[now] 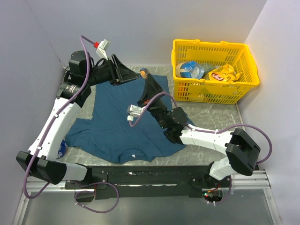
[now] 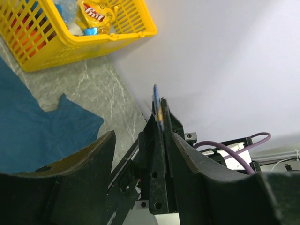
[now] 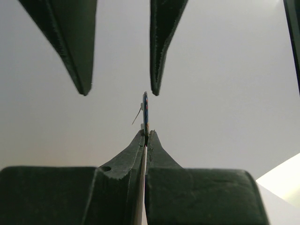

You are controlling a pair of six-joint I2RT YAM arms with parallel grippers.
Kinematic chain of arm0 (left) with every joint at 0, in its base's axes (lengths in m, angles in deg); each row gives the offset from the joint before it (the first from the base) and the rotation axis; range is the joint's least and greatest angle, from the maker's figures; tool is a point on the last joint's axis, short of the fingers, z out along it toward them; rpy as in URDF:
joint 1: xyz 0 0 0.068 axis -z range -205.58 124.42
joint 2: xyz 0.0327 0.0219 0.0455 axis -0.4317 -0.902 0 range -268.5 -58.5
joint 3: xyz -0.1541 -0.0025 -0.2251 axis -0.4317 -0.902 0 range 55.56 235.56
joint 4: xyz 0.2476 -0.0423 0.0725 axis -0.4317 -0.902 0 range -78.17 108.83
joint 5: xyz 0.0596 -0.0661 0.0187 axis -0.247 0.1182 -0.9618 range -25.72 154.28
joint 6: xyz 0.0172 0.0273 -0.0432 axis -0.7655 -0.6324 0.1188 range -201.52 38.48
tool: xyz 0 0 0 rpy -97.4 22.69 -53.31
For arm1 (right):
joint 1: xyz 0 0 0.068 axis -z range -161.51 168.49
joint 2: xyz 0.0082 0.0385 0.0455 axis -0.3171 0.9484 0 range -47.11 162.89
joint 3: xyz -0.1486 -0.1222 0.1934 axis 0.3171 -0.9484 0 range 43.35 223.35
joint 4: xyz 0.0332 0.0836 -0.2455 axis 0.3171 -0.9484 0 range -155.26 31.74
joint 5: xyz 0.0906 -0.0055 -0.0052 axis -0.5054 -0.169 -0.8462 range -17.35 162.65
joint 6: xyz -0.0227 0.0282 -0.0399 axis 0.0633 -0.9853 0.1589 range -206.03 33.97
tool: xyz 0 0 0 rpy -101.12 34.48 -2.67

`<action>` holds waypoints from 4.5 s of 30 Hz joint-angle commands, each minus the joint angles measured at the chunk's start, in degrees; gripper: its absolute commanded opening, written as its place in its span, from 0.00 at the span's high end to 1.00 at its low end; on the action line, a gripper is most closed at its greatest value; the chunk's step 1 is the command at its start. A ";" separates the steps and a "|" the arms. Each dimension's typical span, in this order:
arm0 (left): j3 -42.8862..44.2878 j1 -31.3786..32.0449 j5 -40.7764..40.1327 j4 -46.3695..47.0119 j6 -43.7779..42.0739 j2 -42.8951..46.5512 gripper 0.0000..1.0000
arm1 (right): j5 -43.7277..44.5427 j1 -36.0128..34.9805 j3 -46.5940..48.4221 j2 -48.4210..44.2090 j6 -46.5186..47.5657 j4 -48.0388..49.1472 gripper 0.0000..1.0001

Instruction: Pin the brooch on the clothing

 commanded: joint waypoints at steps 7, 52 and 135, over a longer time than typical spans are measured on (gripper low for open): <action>0.48 -0.13 2.13 4.94 1.04 0.53 0.47 | 0.94 -1.43 2.04 0.67 2.10 7.20 1.00; 4.10 0.22 -11.35 -6.16 -29.53 7.11 0.99 | -44.68 14.27 32.62 -19.98 -64.49 -86.48 0.01; -9.08 -1.36 -20.98 -3.50 -29.81 16.61 0.15 | -47.31 17.82 47.58 4.71 -106.18 -87.37 1.00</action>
